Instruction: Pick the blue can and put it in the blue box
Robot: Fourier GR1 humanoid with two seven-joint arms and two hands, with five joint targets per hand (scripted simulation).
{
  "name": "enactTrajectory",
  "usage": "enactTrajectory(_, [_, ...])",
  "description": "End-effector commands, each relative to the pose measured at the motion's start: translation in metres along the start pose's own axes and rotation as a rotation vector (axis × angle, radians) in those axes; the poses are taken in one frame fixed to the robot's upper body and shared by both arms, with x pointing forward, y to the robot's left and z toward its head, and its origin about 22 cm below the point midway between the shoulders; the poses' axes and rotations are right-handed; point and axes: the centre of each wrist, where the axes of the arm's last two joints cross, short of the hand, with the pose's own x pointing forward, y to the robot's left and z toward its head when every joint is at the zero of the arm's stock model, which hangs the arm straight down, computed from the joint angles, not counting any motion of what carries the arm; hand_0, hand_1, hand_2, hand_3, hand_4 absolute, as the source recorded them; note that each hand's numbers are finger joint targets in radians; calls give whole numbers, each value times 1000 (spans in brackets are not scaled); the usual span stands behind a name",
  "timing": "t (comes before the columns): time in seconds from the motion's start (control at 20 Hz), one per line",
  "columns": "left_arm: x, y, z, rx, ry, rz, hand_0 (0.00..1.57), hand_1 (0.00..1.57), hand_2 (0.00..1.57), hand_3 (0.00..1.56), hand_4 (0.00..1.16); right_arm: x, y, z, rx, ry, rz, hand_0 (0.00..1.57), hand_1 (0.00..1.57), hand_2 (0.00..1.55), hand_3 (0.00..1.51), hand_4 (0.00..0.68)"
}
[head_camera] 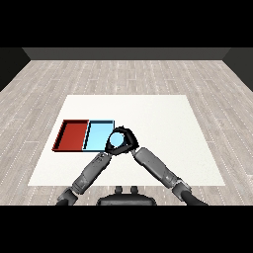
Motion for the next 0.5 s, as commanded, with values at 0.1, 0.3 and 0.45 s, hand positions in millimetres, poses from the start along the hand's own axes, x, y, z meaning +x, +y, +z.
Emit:
enactTrajectory(0.1, [-4, -7, -14, -12, -11, 91, 645, 645, 753, 521, 668, -3, 9, -1, 2, 9, -68, 1435, 1435, 1454, 1393, 591])
enactTrajectory(0.3, [-1, -13, 7, -3, 13, 156, 914, 914, 944, 831, 651, 2, -5, -1, -14, -8, -55, 1438, 1438, 1454, 1393, 583])
enactTrajectory(0.45, [-4, -22, 13, 12, 81, 159, 1481, 1481, 1457, 1368, 601, 1, -8, -3, -19, 12, -95, 1405, 1405, 1451, 1396, 552])
